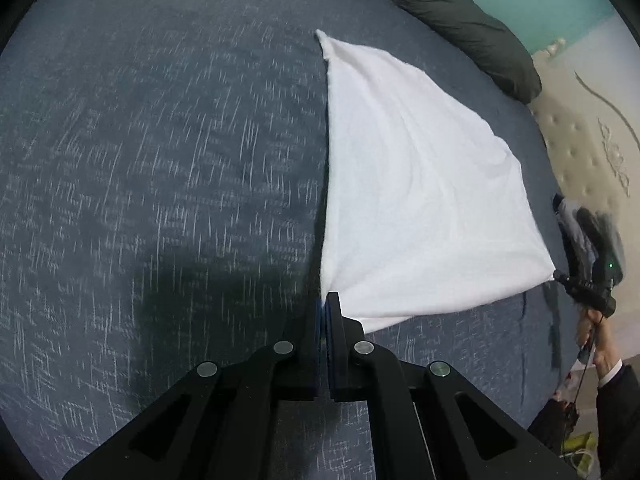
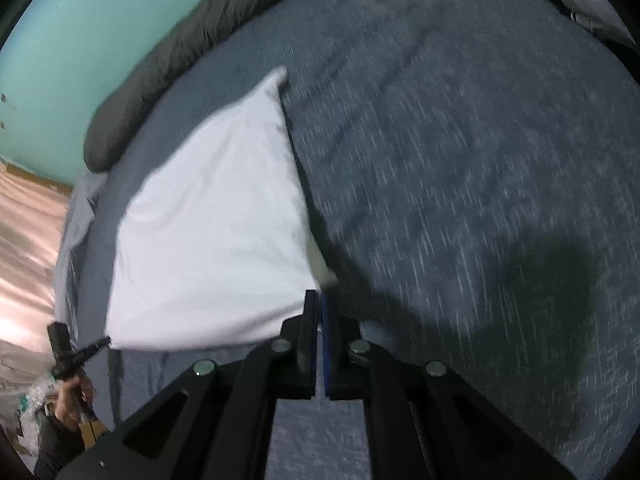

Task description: Fold clothes

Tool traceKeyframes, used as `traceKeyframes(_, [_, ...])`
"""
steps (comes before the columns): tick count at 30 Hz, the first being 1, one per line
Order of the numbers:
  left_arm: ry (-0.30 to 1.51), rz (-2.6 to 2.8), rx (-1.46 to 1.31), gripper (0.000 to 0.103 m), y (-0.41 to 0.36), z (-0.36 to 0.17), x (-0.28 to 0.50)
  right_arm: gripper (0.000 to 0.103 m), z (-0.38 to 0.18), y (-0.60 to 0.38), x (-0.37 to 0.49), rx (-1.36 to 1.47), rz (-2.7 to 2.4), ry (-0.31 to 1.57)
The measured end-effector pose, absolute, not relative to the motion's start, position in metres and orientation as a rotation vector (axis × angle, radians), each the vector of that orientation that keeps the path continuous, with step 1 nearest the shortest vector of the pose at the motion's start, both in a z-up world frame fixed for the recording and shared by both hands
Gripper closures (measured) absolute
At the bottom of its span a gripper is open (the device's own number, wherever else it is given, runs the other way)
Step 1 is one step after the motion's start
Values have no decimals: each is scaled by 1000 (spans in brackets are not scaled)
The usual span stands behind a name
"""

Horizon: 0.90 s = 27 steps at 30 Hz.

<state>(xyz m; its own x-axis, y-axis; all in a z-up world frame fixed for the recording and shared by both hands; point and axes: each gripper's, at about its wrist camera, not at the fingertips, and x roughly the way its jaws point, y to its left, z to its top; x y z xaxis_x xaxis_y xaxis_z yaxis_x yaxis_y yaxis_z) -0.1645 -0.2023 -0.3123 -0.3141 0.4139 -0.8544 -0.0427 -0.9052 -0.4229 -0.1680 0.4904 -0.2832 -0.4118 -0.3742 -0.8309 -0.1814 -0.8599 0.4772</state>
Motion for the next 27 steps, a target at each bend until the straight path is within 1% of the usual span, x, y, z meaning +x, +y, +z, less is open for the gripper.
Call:
traceKeyframes(2, [-478,2293,-1623,101,-201,-307,-161,102,-283,492,-163,1624,-2416,-783])
traceKeyframes(4, [-479,2311,-1578,101,-203,-291,-157,102,-278,497,-160,1590,-2421,-805])
traceKeyframes(7, [-495,2315,-1537,101,-200,-271,-155,102,-260,494,-163,1529,-2445,-781])
traceKeyframes(9, [-463,2315,-1549,101,-198,-269,-153,102,-255,493,-165,1511,-2449,-766])
traceKeyframes(12, [-485,2293,-1614,101,-209,-289,-152,102,-269,493,-171,1575,-2438,-755])
traceKeyframes(15, [-538,2259,-1689,101,-210,-319,-149,102,-288,493,-169,1626,-2418,-771])
traceKeyframes(17, [-561,2253,-1705,101,-211,-329,-148,102,-297,494,-169,1652,-2408,-788])
traceKeyframes(20, [-545,2260,-1717,101,-208,-335,-149,102,-308,495,-169,1682,-2395,-800])
traceKeyframes(25, [-492,2273,-1713,100,-197,-330,-154,102,-313,493,-173,1694,-2370,-794])
traceKeyframes(27, [-472,2267,-1716,98,-193,-326,-153,101,-314,493,-173,1697,-2342,-794])
